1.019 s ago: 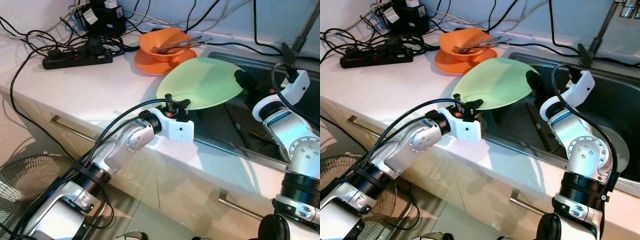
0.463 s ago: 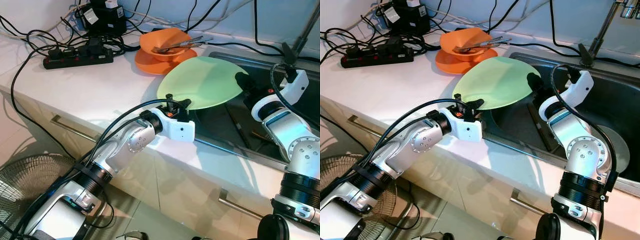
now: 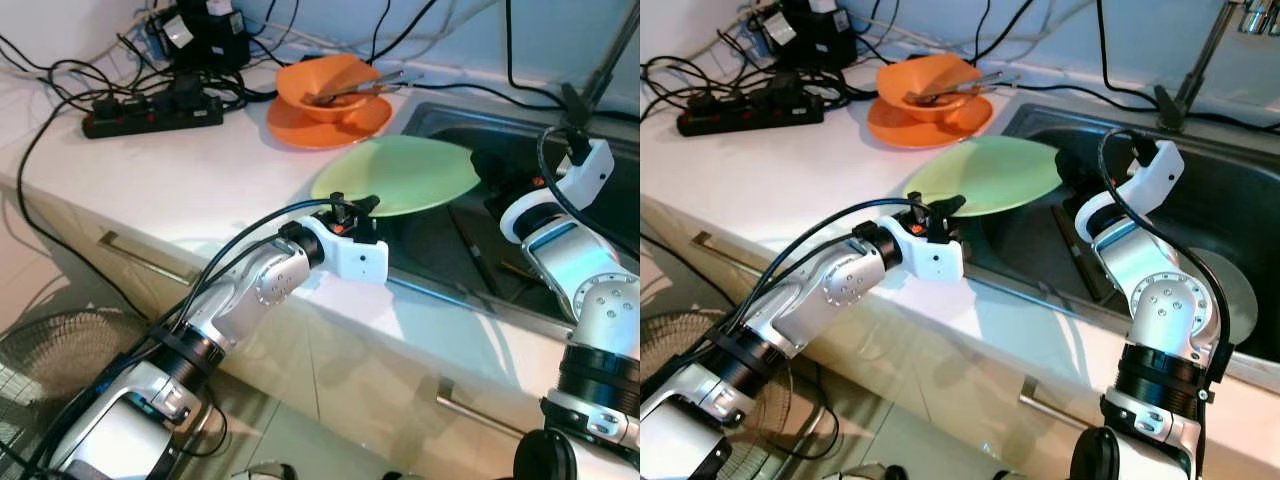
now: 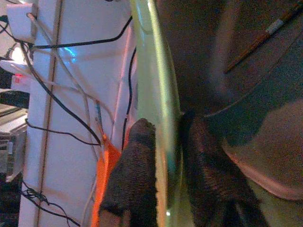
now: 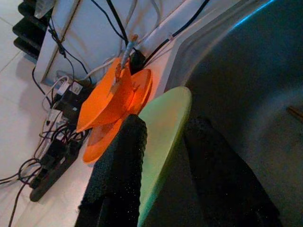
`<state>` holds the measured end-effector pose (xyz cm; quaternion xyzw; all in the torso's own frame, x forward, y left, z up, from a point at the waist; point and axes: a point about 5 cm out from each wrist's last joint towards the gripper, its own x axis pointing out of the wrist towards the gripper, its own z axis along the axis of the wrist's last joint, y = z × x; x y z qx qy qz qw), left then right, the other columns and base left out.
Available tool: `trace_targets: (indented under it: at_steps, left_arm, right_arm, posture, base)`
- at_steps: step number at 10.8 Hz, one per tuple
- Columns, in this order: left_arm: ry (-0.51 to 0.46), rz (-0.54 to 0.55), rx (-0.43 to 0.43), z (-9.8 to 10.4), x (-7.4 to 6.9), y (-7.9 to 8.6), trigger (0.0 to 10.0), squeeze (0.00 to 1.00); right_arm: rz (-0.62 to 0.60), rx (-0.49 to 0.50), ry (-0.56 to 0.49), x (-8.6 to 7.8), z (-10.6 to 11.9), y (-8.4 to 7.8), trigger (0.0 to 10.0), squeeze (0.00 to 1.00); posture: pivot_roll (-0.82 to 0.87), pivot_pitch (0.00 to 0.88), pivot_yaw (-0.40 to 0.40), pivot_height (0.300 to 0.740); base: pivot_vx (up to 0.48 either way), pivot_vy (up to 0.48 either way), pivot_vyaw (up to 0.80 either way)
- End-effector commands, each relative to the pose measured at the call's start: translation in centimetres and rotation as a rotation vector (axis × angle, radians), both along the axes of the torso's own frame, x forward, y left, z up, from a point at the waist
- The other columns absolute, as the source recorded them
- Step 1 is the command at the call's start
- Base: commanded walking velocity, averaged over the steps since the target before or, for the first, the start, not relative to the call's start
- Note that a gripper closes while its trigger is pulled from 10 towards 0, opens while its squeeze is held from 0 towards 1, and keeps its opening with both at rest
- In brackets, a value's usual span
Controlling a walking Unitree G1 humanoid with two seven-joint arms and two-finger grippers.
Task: Kitchen organization
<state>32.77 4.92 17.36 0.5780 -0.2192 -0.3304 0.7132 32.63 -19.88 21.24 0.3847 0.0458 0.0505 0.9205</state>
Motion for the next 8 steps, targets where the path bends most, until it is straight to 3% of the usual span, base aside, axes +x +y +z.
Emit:
trace_targets:
  at_steps: [1, 4, 5, 6, 8]
  left_arm:
    - [0.057, 0.024, 0.039, -1.65, -0.04, 0.45, 10.0, 1.0]
    - [0.037, 0.028, 0.032, -1.46, 0.08, 0.47, 10.0, 1.0]
    - [0.031, 0.031, 0.029, -1.39, 0.1, 0.48, 10.0, 1.0]
    - [0.027, 0.033, 0.029, -1.42, 0.11, 0.46, 10.0, 0.0]
    - [0.026, 0.032, 0.03, -1.53, 0.1, 0.42, 10.0, 0.0]
  right_arm:
    - [0.006, -0.002, -0.002, -0.05, 0.05, 0.12, 0.0, 0.0]
    - [0.006, -0.006, -0.001, 0.02, 0.04, 0.02, 0.0, 0.0]
    - [0.004, -0.011, 0.002, 0.04, -0.05, 0.01, 1.3, 0.0]
    - [0.001, -0.019, 0.012, 0.06, -0.23, 0.08, 10.0, 0.0]
    - [0.001, -0.021, 0.013, 0.07, -0.23, 0.12, 10.0, 0.0]
  posture:
    - [0.06, 0.076, 0.052, 0.74]
    - [0.06, 0.074, 0.051, 0.74]
    - [0.06, 0.075, 0.051, 0.74]
    - [0.05, 0.077, 0.053, 0.74]
    - [0.05, 0.079, 0.053, 0.74]
  base:
    - [0.0, 0.0, 0.0]
    - [0.0, 0.0, 0.0]
    - [0.0, 0.0, 0.0]
    - [0.0, 0.0, 0.0]
    - [0.0, 0.0, 0.0]
